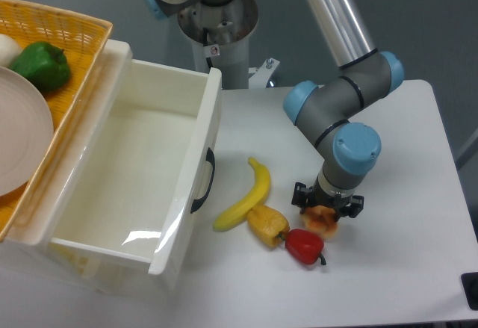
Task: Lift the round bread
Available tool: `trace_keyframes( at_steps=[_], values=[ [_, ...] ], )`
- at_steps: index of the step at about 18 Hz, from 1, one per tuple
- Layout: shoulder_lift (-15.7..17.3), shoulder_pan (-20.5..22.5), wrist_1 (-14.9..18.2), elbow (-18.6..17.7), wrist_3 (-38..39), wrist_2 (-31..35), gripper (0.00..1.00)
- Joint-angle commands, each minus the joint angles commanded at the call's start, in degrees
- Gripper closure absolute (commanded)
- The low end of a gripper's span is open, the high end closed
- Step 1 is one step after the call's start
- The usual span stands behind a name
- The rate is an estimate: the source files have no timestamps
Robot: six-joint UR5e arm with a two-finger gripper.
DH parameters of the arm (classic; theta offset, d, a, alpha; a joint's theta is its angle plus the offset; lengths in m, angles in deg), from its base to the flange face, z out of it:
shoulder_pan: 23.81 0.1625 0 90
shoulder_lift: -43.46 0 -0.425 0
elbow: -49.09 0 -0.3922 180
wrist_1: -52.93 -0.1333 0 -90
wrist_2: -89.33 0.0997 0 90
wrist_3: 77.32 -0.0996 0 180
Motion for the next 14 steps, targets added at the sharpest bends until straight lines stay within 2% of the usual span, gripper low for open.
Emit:
trace_keyframes(
  at_steps=[4,8,14],
  values=[
    [0.4,0.3,0.4,0.8,-0.3,0.1,1.00],
    [2.6,0.5,1.6,0.9,-0.3,2.3,1.00],
    [5.2,1.8,1.8,2.1,-0.4,2.2,1.00]
  ],
)
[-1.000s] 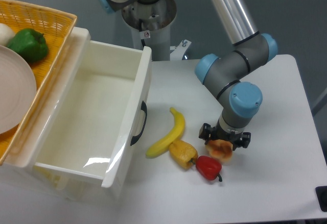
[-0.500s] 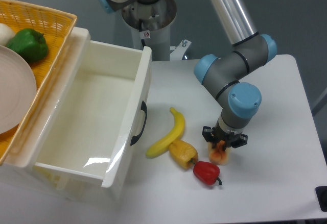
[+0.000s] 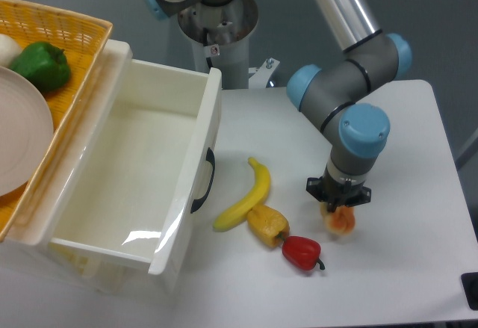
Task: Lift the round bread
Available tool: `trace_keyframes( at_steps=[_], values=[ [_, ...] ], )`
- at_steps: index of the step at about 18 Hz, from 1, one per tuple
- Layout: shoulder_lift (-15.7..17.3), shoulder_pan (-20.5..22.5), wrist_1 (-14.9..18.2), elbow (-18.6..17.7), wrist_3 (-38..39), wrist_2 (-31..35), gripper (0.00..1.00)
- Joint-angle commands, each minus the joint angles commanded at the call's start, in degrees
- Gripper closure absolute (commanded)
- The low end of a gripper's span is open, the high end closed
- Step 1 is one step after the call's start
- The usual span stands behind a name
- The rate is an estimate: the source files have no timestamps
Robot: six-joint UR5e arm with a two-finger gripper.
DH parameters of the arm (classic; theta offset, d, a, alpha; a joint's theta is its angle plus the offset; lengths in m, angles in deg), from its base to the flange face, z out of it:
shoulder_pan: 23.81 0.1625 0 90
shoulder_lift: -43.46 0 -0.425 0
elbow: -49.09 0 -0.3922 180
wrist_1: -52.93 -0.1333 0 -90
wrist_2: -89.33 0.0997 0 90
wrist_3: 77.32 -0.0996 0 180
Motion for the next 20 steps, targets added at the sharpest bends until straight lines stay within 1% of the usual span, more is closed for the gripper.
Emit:
trace_keyframes(
  at_steps=[3,4,5,6,7,8,10,11,13,14,16,18,20],
  values=[
    [1.6,0.8,0.0,0.8,-1.1,0.0,1.00],
    [1.8,1.0,0.0,1.3,-3.0,0.2,1.00],
    [2.3,1.8,0.2,1.7,-6.4,0.4,1.00],
    [2.7,3.1,1.7,2.1,-10.9,1.0,1.00],
    [3.1,3.4,4.3,2.8,-15.2,1.8,1.00],
    [3.3,3.5,6.1,3.6,-18.7,2.2,1.00],
    [3.4,4.8,7.9,5.4,-24.8,2.1,1.00],
    [3.1,5.0,9.1,7.2,-26.5,2.0,1.00],
    [1.6,5.1,12.7,11.3,-26.8,2.5,1.00],
    [1.2,5.0,14.0,12.7,-26.3,2.5,1.00],
    [0.8,5.0,14.1,14.2,-23.5,3.8,1.00],
    [1.1,4.9,14.2,14.5,-22.6,5.5,1.00],
    [1.5,4.8,14.4,14.5,-22.4,5.9,1.00]
  ],
)
